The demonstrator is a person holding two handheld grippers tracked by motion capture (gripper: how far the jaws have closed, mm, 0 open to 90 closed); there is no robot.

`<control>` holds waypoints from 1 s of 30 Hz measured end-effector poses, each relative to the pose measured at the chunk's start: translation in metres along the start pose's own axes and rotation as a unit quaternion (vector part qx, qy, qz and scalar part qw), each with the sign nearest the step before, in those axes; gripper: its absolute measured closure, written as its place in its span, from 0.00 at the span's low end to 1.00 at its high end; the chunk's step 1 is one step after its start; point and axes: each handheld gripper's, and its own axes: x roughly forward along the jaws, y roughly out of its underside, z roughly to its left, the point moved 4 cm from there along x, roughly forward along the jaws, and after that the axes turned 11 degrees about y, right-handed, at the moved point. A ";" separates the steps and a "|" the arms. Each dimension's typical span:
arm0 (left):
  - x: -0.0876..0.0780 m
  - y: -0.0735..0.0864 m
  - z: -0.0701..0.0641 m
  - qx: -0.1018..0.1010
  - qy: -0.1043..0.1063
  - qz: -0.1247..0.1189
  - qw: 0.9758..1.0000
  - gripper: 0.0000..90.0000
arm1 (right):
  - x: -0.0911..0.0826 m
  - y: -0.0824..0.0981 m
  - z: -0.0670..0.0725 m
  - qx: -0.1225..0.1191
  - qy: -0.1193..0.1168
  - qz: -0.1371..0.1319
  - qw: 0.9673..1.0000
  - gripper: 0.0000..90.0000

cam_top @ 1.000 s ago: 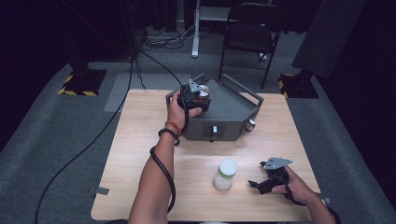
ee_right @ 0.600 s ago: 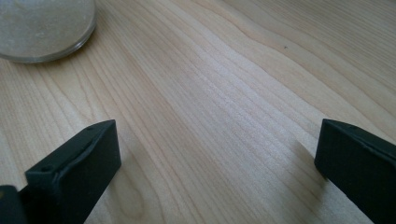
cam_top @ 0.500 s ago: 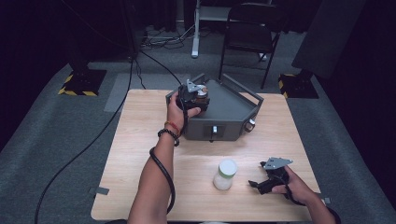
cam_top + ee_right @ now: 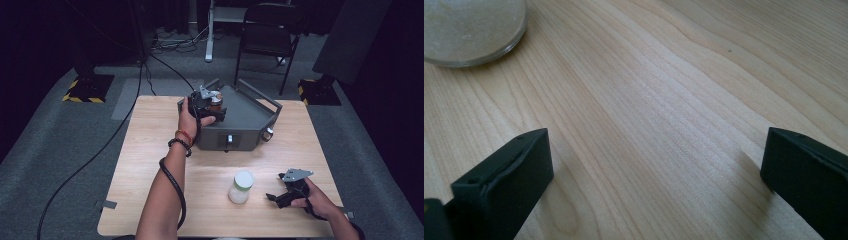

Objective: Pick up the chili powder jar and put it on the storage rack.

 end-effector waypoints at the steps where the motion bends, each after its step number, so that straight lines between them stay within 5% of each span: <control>1: -0.001 0.000 0.001 -0.003 0.003 0.000 1.000 0.03 | 0.000 0.000 0.000 0.000 0.000 0.000 1.000 0.00; 30: -0.023 0.009 -0.016 0.035 0.001 -0.014 0.999 0.01 | 0.000 0.000 0.000 0.000 0.000 0.000 1.000 0.00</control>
